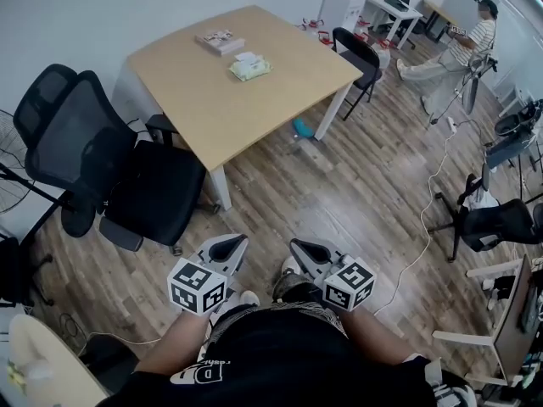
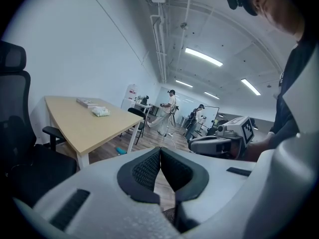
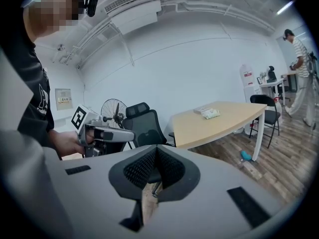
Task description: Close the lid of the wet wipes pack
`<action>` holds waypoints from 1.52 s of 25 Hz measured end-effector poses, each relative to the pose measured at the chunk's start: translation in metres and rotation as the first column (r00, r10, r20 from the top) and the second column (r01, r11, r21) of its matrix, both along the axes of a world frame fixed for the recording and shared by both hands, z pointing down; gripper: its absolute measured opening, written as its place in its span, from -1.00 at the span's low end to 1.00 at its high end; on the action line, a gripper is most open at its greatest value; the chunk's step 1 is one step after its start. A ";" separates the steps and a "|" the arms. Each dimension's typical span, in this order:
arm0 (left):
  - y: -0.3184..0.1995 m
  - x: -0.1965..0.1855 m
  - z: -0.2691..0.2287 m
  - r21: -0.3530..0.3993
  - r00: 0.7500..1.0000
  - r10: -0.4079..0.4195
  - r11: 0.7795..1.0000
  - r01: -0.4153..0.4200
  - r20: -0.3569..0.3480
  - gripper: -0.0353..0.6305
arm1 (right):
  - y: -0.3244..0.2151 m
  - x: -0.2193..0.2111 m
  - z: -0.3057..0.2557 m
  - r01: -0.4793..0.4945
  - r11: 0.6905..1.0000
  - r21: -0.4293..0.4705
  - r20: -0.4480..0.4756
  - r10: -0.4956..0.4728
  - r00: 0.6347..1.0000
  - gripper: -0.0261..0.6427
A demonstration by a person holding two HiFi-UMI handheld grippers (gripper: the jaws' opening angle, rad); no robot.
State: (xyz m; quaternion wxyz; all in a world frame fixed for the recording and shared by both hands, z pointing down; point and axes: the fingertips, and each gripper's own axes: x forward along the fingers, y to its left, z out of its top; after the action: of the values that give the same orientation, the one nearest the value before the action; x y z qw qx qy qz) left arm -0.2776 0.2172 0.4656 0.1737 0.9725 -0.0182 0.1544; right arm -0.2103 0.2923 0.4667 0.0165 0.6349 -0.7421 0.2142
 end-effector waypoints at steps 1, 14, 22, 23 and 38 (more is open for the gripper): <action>-0.002 0.004 0.002 -0.002 1.000 0.003 1.000 -0.003 0.000 -0.84 | -0.003 0.004 0.001 -0.003 1.000 -0.001 0.000 0.003 1.000 -0.91; -0.052 0.083 -0.002 0.011 1.000 -0.028 1.000 0.028 0.007 -0.84 | -0.064 0.092 -0.006 0.023 1.000 0.019 -0.003 -0.023 1.000 -0.91; -0.084 0.143 -0.007 0.026 0.998 -0.061 0.998 0.061 0.021 -0.84 | -0.094 0.154 -0.006 0.046 0.999 0.026 0.013 -0.046 0.999 -0.91; -0.087 0.150 -0.007 0.026 0.998 -0.066 0.998 0.066 0.023 -0.84 | -0.097 0.161 -0.006 0.051 0.998 0.027 0.015 -0.051 0.999 -0.91; -0.118 0.235 -0.008 0.042 0.990 -0.131 0.991 0.130 0.042 -0.84 | -0.127 0.248 -0.001 0.123 0.992 0.023 0.032 -0.124 0.992 -0.91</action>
State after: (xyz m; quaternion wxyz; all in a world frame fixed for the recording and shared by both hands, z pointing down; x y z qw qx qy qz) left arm -0.0423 0.0987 0.4580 0.1640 0.9687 -0.0886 0.1640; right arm 0.0379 0.1653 0.4657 0.0107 0.5843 -0.7824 0.2154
